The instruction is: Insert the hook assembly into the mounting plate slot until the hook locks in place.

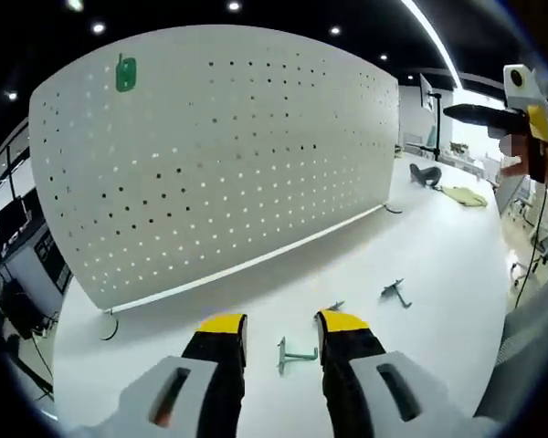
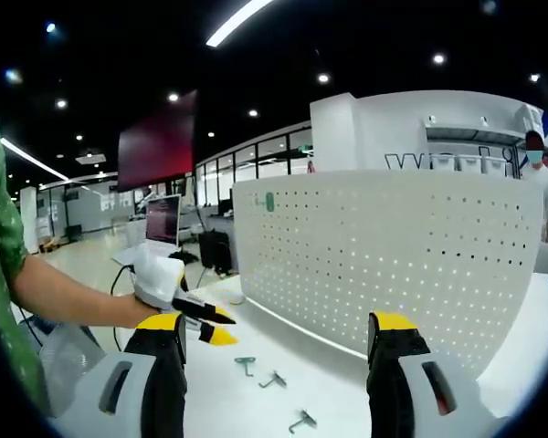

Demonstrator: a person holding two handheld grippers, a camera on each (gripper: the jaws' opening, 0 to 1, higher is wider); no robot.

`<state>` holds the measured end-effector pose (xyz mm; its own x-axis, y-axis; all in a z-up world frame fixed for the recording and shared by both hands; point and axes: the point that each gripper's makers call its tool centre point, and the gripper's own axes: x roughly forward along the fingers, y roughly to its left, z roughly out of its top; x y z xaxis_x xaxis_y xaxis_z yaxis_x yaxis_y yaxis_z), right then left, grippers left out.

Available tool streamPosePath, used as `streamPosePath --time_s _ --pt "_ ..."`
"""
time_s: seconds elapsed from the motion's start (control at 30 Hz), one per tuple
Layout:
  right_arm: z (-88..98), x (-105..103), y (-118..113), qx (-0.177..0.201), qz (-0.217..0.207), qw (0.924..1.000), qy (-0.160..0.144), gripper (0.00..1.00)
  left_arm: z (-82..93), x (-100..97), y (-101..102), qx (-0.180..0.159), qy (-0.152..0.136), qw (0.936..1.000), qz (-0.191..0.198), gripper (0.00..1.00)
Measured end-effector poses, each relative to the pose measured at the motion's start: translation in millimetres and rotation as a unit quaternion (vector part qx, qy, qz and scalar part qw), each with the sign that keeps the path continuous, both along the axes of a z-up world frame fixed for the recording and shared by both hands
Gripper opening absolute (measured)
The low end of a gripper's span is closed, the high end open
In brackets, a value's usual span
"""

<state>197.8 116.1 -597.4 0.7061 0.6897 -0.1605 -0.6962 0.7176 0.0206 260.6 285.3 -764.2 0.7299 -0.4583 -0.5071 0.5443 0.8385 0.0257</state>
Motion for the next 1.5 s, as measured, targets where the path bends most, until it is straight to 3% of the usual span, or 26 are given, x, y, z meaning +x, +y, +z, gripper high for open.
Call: streamPosePath --time_s 0.23,0.47,0.77,1.5 --pt "-3.7 0 2 -0.001 0.001 1.0000 0.004 0.83 -25.3 -8.2 0 0.012 0.038 0.9988 -0.028 0.37" --pt "-11.9 0 1 -0.002 0.000 0.9999 0.012 0.83 -40.6 -11.7 0 0.034 0.055 0.9967 -0.049 0.35" --pt "-27.3 -6 3 -0.004 0.002 0.9995 0.031 0.83 -54.2 -11.5 -2 0.060 0.061 0.9943 -0.064 0.29" --pt "-37.6 -5 -1 -0.004 -0.002 0.9990 0.045 0.83 -70.3 -2.7 1 0.103 0.060 0.9907 -0.066 0.15"
